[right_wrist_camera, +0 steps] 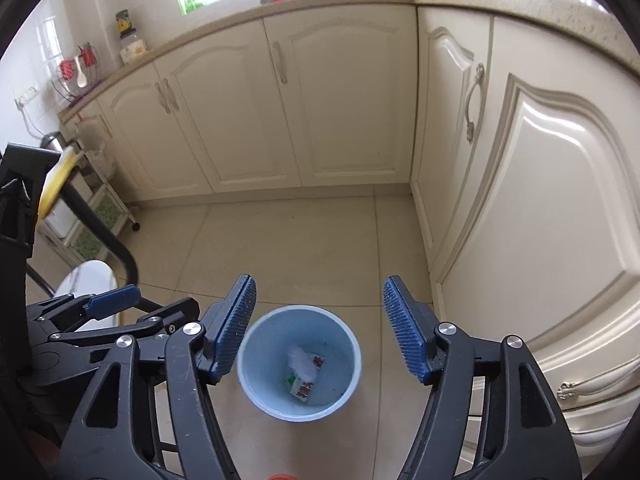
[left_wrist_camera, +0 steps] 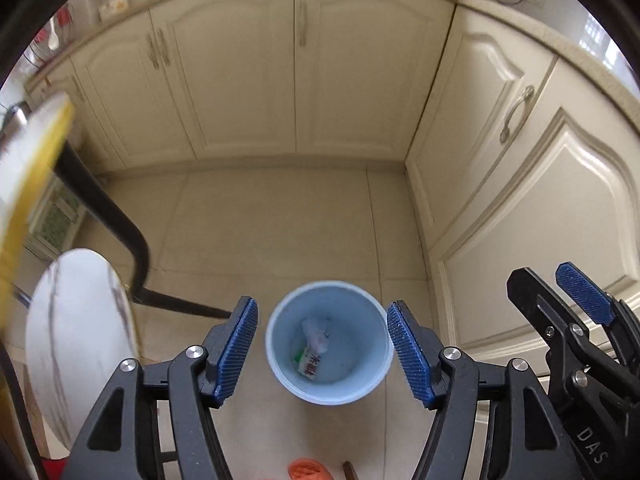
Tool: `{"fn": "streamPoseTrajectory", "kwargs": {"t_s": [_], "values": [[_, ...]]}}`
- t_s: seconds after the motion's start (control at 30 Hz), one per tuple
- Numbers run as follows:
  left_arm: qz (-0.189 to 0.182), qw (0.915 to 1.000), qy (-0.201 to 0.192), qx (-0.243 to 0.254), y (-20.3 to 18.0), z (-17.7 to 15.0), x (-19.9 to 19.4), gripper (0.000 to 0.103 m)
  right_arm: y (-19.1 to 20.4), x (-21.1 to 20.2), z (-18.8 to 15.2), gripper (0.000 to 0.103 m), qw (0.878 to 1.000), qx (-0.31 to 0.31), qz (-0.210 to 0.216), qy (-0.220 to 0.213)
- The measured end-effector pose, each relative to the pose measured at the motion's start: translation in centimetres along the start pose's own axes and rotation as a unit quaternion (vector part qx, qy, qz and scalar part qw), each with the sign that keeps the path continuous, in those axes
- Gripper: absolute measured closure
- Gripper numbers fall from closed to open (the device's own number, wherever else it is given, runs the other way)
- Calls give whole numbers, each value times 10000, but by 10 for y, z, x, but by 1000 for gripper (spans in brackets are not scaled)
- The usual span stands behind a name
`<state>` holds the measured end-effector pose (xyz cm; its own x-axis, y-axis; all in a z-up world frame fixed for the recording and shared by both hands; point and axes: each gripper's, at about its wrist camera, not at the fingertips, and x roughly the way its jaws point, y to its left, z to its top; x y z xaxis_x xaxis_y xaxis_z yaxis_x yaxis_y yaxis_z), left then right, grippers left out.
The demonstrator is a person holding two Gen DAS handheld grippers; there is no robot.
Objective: Collect trash
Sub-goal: 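Move both open tools back toward the table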
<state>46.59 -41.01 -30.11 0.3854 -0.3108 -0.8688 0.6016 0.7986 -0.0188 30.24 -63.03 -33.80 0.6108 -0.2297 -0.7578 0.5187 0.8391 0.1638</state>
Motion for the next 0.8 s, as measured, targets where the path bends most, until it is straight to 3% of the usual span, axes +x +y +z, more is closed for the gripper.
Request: {"fn": "streamPoseTrajectory", "kwargs": {"t_s": [0.07, 0.2, 0.27, 0.37, 0.43, 0.7, 0.8], "values": [[23, 9997, -240, -3, 2, 4, -21, 39, 4, -24, 2, 36, 9998, -48, -35, -198], [207, 9954, -928, -101, 7, 7, -77, 34, 12, -82, 9, 15, 9972, -126, -121, -729], [472, 9894, -1369, -81, 11, 3, -112, 18, 21, -114, 9, 14, 9945, -231, -95, -1015], [874, 9766, -1959, -170, 21, -9, -165, 7, 39, -160, 9, 4, 9896, -380, 18, -1388], [1040, 9679, -2272, -280, 32, -18, -198, 5, 55, -186, 11, 0, 9855, -511, 181, -1606], [1829, 9267, -3201, -728, 73, -82, -302, 1, 125, -282, -7, 0, 9613, -1149, 1009, -2293], [2086, 9123, -3404, -908, 77, -122, -332, 1, 157, -309, -15, 0, 9507, -1383, 1247, -2480]]}}
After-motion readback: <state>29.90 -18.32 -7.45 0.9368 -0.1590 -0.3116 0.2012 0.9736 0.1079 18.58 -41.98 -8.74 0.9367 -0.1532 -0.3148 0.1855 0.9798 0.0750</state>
